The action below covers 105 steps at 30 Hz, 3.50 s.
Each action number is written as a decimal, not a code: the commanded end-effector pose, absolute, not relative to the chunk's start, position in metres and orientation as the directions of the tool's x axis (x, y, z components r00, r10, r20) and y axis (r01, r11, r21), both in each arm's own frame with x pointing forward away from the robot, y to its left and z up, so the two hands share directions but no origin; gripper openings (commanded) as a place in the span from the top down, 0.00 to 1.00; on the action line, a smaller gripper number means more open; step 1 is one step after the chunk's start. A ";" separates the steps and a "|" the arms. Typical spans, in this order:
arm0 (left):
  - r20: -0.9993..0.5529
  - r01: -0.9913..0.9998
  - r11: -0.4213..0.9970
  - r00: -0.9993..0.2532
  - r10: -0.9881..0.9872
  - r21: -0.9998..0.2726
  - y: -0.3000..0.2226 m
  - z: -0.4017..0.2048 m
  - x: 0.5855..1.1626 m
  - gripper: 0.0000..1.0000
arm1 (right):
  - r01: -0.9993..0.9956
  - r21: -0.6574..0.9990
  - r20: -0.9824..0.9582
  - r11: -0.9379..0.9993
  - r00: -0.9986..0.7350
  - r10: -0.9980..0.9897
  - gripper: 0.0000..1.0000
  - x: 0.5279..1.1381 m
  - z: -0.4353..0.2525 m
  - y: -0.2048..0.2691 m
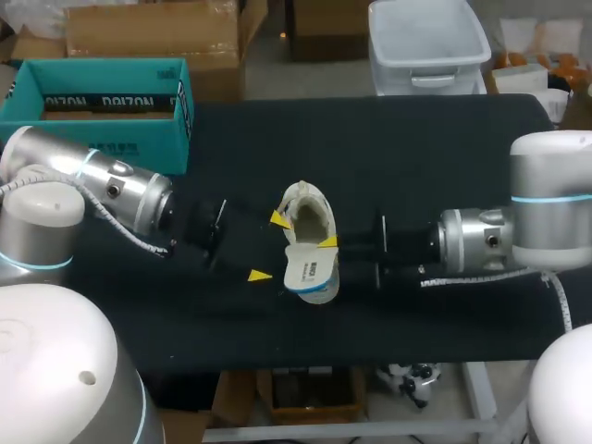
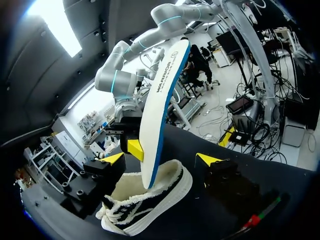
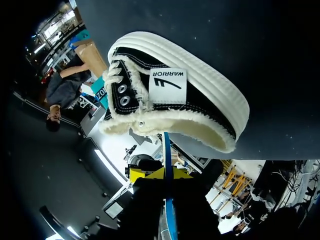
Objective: Open the shoe tongue, take the insole out of the shoe, put the insole back into the shoe, and pack the shoe into the shoebox
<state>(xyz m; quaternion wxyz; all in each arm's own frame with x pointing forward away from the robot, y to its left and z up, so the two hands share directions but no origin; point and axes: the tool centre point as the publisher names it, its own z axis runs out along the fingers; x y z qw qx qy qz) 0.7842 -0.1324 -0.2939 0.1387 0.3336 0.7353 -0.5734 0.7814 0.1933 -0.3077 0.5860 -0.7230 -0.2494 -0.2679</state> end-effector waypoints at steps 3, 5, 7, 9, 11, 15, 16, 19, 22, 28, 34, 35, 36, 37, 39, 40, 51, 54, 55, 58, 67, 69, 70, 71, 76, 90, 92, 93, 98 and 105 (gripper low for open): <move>-0.602 0.636 0.085 -0.760 0.247 -0.767 -0.135 -0.307 0.790 0.27 | 0.678 -0.716 0.683 -0.166 0.730 0.028 1.00 0.788 -0.318 0.197; -0.601 0.632 0.074 -0.761 0.245 -0.771 -0.137 -0.308 0.791 0.40 | 0.676 -0.719 0.681 -0.163 0.731 0.027 1.00 0.789 -0.319 0.197; -0.601 0.633 0.077 -0.761 0.246 -0.770 -0.141 -0.309 0.791 0.41 | 0.675 -0.720 0.680 -0.163 0.732 0.026 1.00 0.789 -0.320 0.197; -0.598 0.631 0.068 -0.760 0.253 -0.773 -0.144 -0.310 0.793 0.42 | 0.674 -0.721 0.680 -0.163 0.733 0.026 1.00 0.789 -0.320 0.198; -0.593 0.625 0.061 -0.763 0.258 -0.778 -0.148 -0.310 0.795 0.51 | 0.673 -0.721 0.679 -0.164 0.734 0.026 1.00 0.789 -0.320 0.198; -0.594 0.627 0.058 -0.761 0.262 -0.777 -0.156 -0.309 0.796 0.55 | 0.670 -0.723 0.677 -0.171 0.735 0.018 1.00 0.787 -0.321 0.196; -0.594 0.627 0.058 -0.760 0.262 -0.777 -0.157 -0.308 0.797 0.56 | 0.669 -0.722 0.677 -0.173 0.735 0.017 1.00 0.787 -0.321 0.196; -0.599 0.635 0.065 -0.753 0.273 -0.770 -0.161 -0.306 0.799 0.59 | 0.667 -0.722 0.677 -0.183 0.736 0.012 1.00 0.786 -0.323 0.195; -0.599 0.638 0.068 -0.750 0.279 -0.767 -0.164 -0.305 0.801 0.67 | 0.667 -0.718 0.678 -0.200 0.735 0.015 1.00 0.786 -0.323 0.195; -0.595 0.638 0.075 -0.749 0.290 -0.766 -0.167 -0.307 0.805 0.88 | 0.670 -0.713 0.683 -0.207 0.731 0.012 1.00 0.788 -0.325 0.193; -0.581 0.632 0.097 -0.753 0.309 -0.769 -0.170 -0.313 0.810 0.90 | 0.674 -0.703 0.690 -0.227 0.724 0.014 1.00 0.793 -0.328 0.190; -0.579 0.631 0.099 -0.755 0.309 -0.769 -0.170 -0.314 0.811 0.89 | 0.675 -0.702 0.691 -0.226 0.723 0.013 1.00 0.794 -0.328 0.190; -0.577 0.630 0.102 -0.756 0.309 -0.770 -0.171 -0.315 0.812 0.89 | 0.677 -0.698 0.694 -0.232 0.720 0.012 1.00 0.795 -0.328 0.189; -0.576 0.629 0.104 -0.757 0.309 -0.771 -0.171 -0.315 0.813 0.88 | 0.679 -0.696 0.697 -0.231 0.717 0.010 1.00 0.796 -0.328 0.188; -0.575 0.628 0.108 -0.758 0.309 -0.771 -0.172 -0.316 0.814 0.84 | 0.683 -0.693 0.701 -0.230 0.714 0.007 1.00 0.797 -0.329 0.187; -0.574 0.628 0.109 -0.758 0.310 -0.771 -0.172 -0.316 0.815 0.81 | 0.686 -0.691 0.703 -0.228 0.711 0.005 1.00 0.797 -0.329 0.186; -0.568 0.630 0.134 -0.757 0.322 -0.765 -0.175 -0.322 0.819 1.00 | 0.691 -0.688 0.708 -0.220 0.706 0.005 1.00 0.804 -0.336 0.184; -0.565 0.629 0.140 -0.759 0.324 -0.765 -0.176 -0.325 0.820 1.00 | 0.695 -0.685 0.711 -0.219 0.704 0.008 1.00 0.807 -0.339 0.184; -0.563 0.628 0.142 -0.760 0.324 -0.765 -0.176 -0.326 0.821 1.00 | 0.695 -0.685 0.711 -0.218 0.703 0.010 1.00 0.807 -0.340 0.184; -0.559 0.626 0.150 -0.762 0.328 -0.765 -0.175 -0.328 0.821 1.00 | 0.695 -0.686 0.710 -0.218 0.705 0.014 1.00 0.809 -0.343 0.185; -0.554 0.628 0.171 -0.762 0.335 -0.759 -0.173 -0.335 0.823 1.00 | 0.693 -0.689 0.706 -0.212 0.708 0.023 1.00 0.812 -0.346 0.188; -0.555 0.629 0.172 -0.761 0.336 -0.758 -0.173 -0.336 0.823 1.00 | 0.694 -0.687 0.706 -0.217 0.708 0.027 1.00 0.811 -0.344 0.189; -0.556 0.630 0.173 -0.761 0.335 -0.757 -0.173 -0.336 0.822 1.00 | 0.694 -0.686 0.707 -0.219 0.707 0.028 0.85 0.810 -0.343 0.190; -0.556 0.630 0.173 -0.761 0.335 -0.757 -0.173 -0.336 0.822 1.00 | 0.694 -0.686 0.706 -0.220 0.707 0.029 0.74 0.809 -0.343 0.190; -0.554 0.627 0.171 -0.762 0.335 -0.760 -0.173 -0.337 0.822 1.00 | 0.689 -0.683 0.704 -0.244 0.709 0.032 0.29 0.798 -0.333 0.189; -0.560 0.629 0.168 -0.763 0.324 -0.759 -0.170 -0.335 0.820 1.00 | 0.688 -0.668 0.709 -0.283 0.704 0.037 1.00 0.779 -0.316 0.186; -0.559 0.628 0.171 -0.764 0.322 -0.760 -0.170 -0.335 0.820 1.00 | 0.686 -0.672 0.705 -0.280 0.708 0.042 1.00 0.779 -0.318 0.186; -0.558 0.627 0.173 -0.765 0.322 -0.760 -0.170 -0.335 0.820 1.00 | 0.686 -0.673 0.705 -0.277 0.708 0.043 1.00 0.779 -0.318 0.186; -0.560 0.628 0.153 -0.760 0.330 -0.763 -0.169 -0.332 0.818 0.75 | 0.683 -0.680 0.699 -0.267 0.713 0.046 1.00 0.780 -0.324 0.187; -0.584 0.650 0.113 -0.735 0.344 -0.752 -0.170 -0.324 0.806 0.69 | 0.683 -0.684 0.697 -0.256 0.715 0.045 1.00 0.782 -0.328 0.187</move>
